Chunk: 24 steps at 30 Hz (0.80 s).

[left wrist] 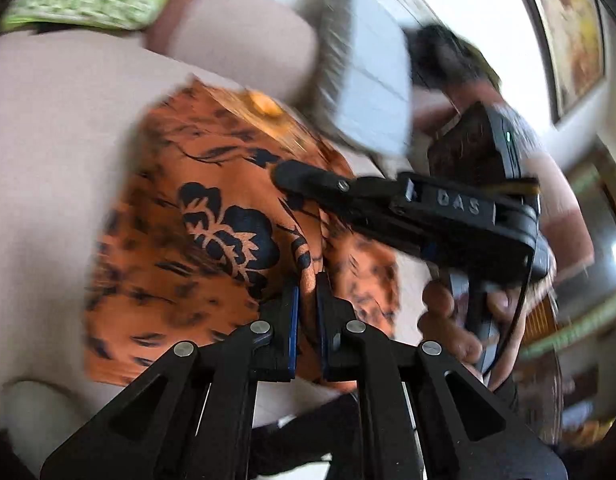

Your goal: Fold small clothes

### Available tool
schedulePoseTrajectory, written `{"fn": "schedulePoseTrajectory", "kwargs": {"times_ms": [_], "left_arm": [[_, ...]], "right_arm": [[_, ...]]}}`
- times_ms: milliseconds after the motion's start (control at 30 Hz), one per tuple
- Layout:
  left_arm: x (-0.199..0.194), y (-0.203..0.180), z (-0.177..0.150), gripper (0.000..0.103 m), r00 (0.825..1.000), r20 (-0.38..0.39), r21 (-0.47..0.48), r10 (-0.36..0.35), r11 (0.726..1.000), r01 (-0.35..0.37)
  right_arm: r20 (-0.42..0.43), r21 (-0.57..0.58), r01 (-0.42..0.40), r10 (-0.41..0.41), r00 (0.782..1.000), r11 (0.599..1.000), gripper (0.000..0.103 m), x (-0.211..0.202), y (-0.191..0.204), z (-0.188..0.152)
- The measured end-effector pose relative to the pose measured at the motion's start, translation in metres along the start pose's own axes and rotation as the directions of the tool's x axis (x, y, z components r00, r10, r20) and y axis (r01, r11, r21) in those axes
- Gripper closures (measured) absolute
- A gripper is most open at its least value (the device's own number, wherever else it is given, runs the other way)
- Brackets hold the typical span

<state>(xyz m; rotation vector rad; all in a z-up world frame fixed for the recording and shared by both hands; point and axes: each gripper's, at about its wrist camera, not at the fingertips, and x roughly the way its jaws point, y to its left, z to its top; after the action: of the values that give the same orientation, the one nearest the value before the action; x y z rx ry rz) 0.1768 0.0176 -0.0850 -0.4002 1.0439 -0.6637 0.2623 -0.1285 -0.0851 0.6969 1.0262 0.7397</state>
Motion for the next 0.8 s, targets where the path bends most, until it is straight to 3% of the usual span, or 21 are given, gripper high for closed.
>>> {"fn": "schedulePoseTrajectory", "kwargs": {"times_ms": [133, 267, 367, 533, 633, 700, 767, 800], "left_arm": [[0.046, -0.002, -0.019, 0.097, 0.990, -0.138, 0.021, 0.022, 1.000, -0.019], [0.047, 0.029, -0.021, 0.097, 0.989, -0.138, -0.046, 0.061, 0.997, -0.068], [0.037, 0.063, -0.008, 0.097, 0.988, -0.107, -0.128, 0.115, 0.984, -0.128], [0.030, 0.114, 0.028, 0.097, 0.983, -0.059, -0.247, 0.174, 0.952, -0.183], [0.041, 0.146, 0.052, 0.096, 0.989, -0.032, -0.333, 0.144, 0.931, -0.147], [0.050, 0.173, 0.070, 0.083, 0.990, 0.008, -0.433, 0.141, 0.893, -0.123], [0.061, 0.195, 0.085, 0.061, 0.990, 0.036, -0.524, 0.133, 0.847, -0.095], [0.067, 0.204, 0.092, 0.058, 0.991, 0.045, -0.556, 0.124, 0.828, -0.078]], "right_arm": [[0.040, 0.007, 0.171, -0.171, 0.985, 0.985, 0.099, -0.036, -0.044, -0.011], [0.018, 0.109, 0.401, -0.405, 0.914, 0.909, 0.099, -0.048, -0.124, -0.027], [-0.005, 0.167, 0.439, -0.445, 0.896, 0.883, 0.099, -0.052, -0.155, -0.038], [0.121, 0.171, 0.471, -0.493, 0.861, 0.865, 0.099, -0.070, -0.138, -0.037], [0.194, 0.130, 0.387, -0.407, 0.893, 0.913, 0.098, -0.081, -0.114, -0.027], [0.199, 0.053, 0.375, -0.378, 0.904, 0.925, 0.089, -0.076, -0.091, -0.008], [0.156, 0.001, 0.331, -0.327, 0.932, 0.944, 0.055, -0.057, -0.081, 0.017], [0.147, 0.003, 0.305, -0.302, 0.942, 0.952, 0.054, -0.049, -0.082, 0.029]]}}
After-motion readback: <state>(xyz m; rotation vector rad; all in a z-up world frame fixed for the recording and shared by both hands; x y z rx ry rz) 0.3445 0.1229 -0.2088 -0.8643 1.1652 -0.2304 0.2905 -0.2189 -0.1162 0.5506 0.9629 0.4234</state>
